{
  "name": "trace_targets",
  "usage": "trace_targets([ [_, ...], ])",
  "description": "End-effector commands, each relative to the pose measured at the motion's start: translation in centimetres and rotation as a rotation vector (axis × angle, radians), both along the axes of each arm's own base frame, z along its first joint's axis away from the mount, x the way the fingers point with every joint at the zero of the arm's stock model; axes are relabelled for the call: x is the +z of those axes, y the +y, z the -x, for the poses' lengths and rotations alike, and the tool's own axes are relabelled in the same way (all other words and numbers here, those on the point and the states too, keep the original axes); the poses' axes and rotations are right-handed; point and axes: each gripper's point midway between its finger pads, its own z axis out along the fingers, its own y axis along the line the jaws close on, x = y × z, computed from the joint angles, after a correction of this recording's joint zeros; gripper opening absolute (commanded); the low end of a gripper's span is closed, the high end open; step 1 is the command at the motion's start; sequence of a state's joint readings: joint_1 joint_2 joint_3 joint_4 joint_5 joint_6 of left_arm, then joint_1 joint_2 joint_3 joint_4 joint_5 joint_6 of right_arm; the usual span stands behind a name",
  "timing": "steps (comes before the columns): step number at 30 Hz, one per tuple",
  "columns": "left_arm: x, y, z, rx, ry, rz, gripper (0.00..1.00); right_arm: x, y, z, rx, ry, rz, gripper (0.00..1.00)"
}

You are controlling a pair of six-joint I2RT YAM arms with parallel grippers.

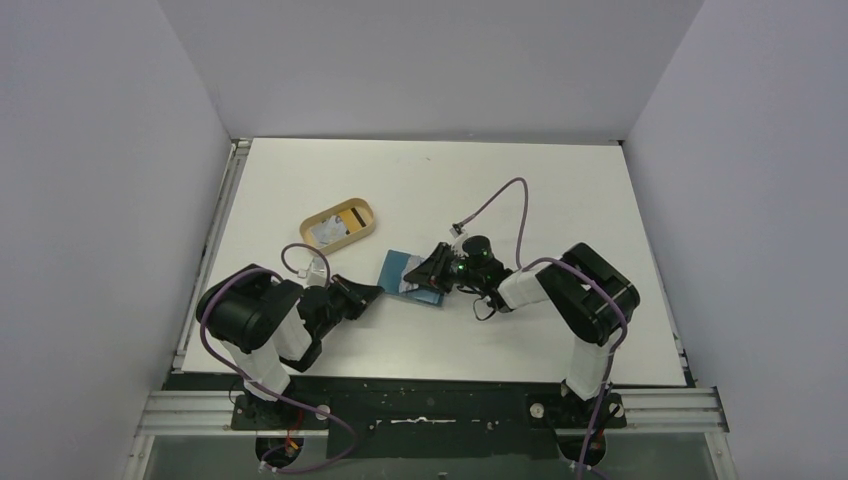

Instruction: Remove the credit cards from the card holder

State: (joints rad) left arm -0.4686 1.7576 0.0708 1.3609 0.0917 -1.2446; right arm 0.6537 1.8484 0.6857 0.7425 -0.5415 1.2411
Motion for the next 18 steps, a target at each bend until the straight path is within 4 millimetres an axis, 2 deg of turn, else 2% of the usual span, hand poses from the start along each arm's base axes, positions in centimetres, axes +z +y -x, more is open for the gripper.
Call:
trace_targets([
  [1, 1.1, 0.1, -0.4, 0.004, -0.056, 0.001, 0.0, 1.2, -0.1, 0.4, 0.042, -0.048, 0.011, 0.1],
  [4, 0.8, 0.5, -0.3, 0.024, -0.048, -0.008, 0.0, 0.8, -0.8, 1.0, 0.069, -0.047, 0.077, 0.0],
  [8, 0.4, 1.0, -0.2, 0.047, -0.035, -0.016, 0.0, 0.9, -2.4, 1.6, 0.098, -0.058, 0.181, 0.0],
  [9, 0.4, 1.1, -0.2, 0.053, -0.036, -0.019, 0.0, 1.4, -2.7, 1.5, 0.103, -0.068, 0.193, 0.0],
  [13, 0.7, 1.6, -0.1, 0.069, -0.057, -0.033, 0.0, 5.9, -3.5, 0.5, 0.135, -0.165, 0.246, 0.0],
  [16, 0.6, 1.7, 0.1, 0.064, -0.055, -0.053, 0.0, 8.9, -3.6, -1.2, 0.151, -0.24, 0.304, 0.0],
  [18, 0.6, 1.7, 0.0, 0.057, -0.056, -0.075, 0.0, 10.5, -2.9, -2.9, 0.159, -0.28, 0.314, 0.0],
])
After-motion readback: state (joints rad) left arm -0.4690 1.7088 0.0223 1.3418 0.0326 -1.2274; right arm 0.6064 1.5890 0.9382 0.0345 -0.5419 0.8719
